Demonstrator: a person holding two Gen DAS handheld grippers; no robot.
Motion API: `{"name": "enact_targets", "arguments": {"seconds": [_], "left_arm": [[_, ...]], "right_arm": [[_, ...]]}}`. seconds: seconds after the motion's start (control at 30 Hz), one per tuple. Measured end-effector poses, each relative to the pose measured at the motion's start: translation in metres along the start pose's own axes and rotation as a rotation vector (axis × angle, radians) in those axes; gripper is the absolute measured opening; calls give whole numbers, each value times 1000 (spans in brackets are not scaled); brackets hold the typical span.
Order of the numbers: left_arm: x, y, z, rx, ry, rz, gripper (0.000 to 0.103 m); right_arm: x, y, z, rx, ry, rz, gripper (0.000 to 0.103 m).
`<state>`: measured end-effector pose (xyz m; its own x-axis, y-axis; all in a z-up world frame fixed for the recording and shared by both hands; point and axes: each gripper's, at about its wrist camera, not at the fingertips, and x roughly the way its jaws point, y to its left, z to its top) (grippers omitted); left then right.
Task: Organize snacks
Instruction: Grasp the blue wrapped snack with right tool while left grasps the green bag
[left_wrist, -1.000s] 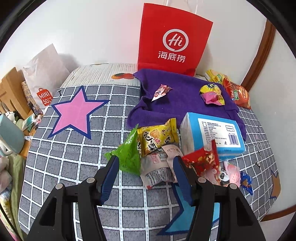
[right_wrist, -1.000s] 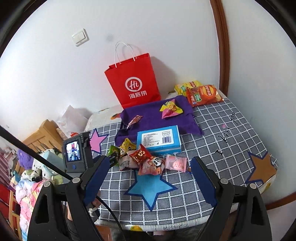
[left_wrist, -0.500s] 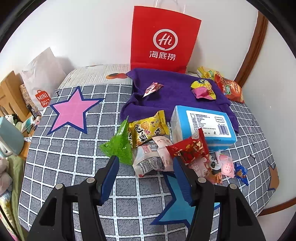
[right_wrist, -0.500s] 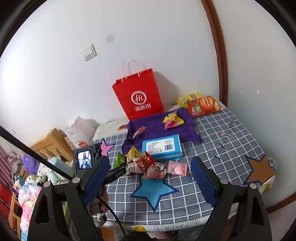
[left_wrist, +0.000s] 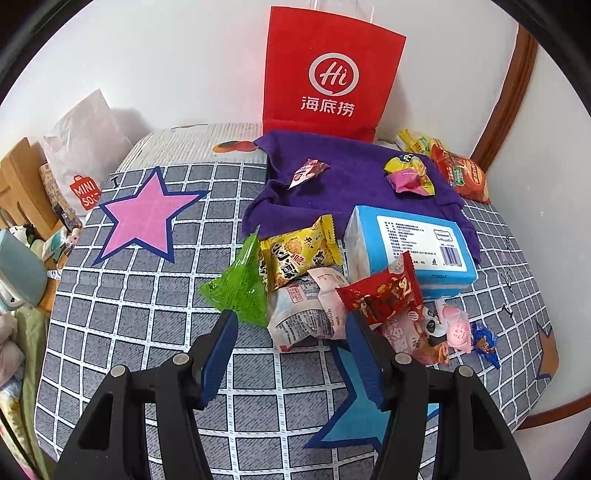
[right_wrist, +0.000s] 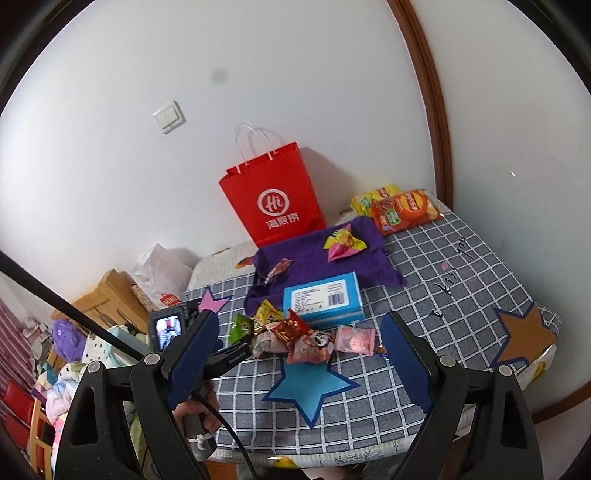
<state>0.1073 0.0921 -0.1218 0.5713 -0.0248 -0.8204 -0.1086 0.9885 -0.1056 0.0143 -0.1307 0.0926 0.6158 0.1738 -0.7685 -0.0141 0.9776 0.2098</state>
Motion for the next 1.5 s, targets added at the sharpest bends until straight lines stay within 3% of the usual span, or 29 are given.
{"name": "enact_targets", "arguments": {"seconds": [0.5,0.77,0.93,1.03,1.17,1.27,1.37,1.5], "left_arm": [[21,2,2,2,37,1,58],[41,15,7,-20,63,27,58],[49,26,12,-45,63,42,58],[55,31,17,-64,62,39,58],[65,33,23,-69,68,34,58],[75,34,27,-65,77,45,58],[84,35,30,-65,86,61,58],[93,40,34,-59,85,73,58]], "right_arm": [[16,-4,5,-19,-10,9,89],[96,-58,-18,-34,85,-142,89],[153,-114,-35,75,190,-158,88],[178,-135,-45,125,233,-161,83],[208,-142,-58,115,309,-171,64],[226,-139,-68,97,342,-177,63],[243,-136,-78,90,385,-173,53],[260,-132,-85,62,402,-199,53]]}}
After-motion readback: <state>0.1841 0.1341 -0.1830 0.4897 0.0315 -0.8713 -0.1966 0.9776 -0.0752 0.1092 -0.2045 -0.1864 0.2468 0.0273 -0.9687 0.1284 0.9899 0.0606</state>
